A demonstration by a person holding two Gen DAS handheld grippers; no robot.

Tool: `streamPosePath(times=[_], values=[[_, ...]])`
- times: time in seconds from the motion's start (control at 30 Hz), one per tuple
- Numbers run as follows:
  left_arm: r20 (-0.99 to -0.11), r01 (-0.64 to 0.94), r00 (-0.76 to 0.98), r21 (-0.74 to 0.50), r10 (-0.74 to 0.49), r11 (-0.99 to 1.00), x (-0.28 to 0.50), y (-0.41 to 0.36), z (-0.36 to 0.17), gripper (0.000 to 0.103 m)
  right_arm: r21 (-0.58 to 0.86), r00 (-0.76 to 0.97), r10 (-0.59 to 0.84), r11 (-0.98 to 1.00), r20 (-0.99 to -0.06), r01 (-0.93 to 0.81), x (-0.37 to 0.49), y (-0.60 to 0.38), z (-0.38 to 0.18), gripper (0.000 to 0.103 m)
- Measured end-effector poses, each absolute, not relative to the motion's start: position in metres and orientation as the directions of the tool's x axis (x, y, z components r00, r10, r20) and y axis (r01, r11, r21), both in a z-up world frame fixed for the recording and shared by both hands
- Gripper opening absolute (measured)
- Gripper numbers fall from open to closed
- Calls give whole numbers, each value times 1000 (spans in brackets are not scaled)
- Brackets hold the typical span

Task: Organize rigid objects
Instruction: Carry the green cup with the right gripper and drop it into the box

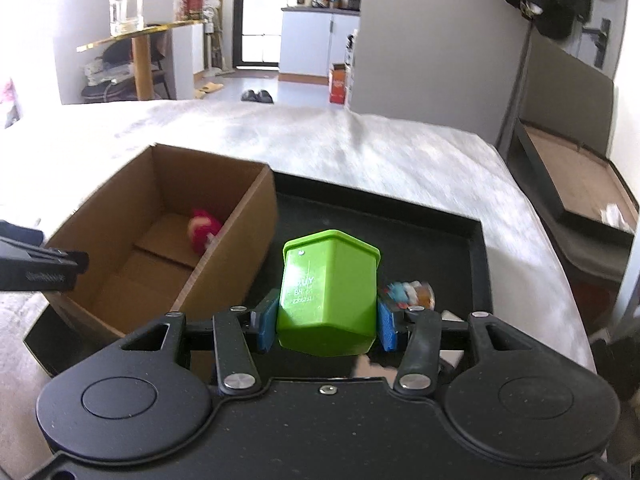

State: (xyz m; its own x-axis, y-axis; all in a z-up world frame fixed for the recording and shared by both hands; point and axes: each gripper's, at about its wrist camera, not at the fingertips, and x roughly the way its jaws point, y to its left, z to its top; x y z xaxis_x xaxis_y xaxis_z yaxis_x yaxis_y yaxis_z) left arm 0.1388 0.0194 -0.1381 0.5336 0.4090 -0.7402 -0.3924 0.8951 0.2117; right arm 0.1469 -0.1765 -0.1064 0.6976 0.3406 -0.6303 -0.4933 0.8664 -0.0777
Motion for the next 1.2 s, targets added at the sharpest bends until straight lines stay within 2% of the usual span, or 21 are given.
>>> streamPosePath(times=[0.07, 0.13, 0.27, 0.63, 1.03, 1.1, 1.2], values=[[-744, -394, 533, 202, 402, 897, 138, 23, -139, 36, -74, 697, 357, 859, -622, -506, 148, -171, -104, 47], [-746, -396, 537, 189, 393, 899, 138, 26, -140, 32, -68, 693, 374, 851, -616, -520, 149, -165, -102, 47], [-742, -384, 557, 168, 372, 908, 135, 28, -141, 12, -74, 691, 394, 837, -606, -542, 149, -151, -99, 47], [-730, -366, 595, 126, 336, 922, 132, 33, -139, 11, -73, 681, 448, 804, -578, -591, 152, -116, -89, 47], [-730, -352, 611, 96, 306, 931, 130, 39, -140, 10, -83, 628, 471, 756, -620, -649, 155, -81, -99, 48], [-732, -350, 610, 94, 303, 932, 130, 39, -140, 10, -77, 625, 463, 763, -628, -642, 156, -79, -98, 49], [-734, -350, 608, 94, 302, 932, 130, 38, -140, 10, -65, 627, 459, 773, -629, -631, 156, -79, -96, 55]])
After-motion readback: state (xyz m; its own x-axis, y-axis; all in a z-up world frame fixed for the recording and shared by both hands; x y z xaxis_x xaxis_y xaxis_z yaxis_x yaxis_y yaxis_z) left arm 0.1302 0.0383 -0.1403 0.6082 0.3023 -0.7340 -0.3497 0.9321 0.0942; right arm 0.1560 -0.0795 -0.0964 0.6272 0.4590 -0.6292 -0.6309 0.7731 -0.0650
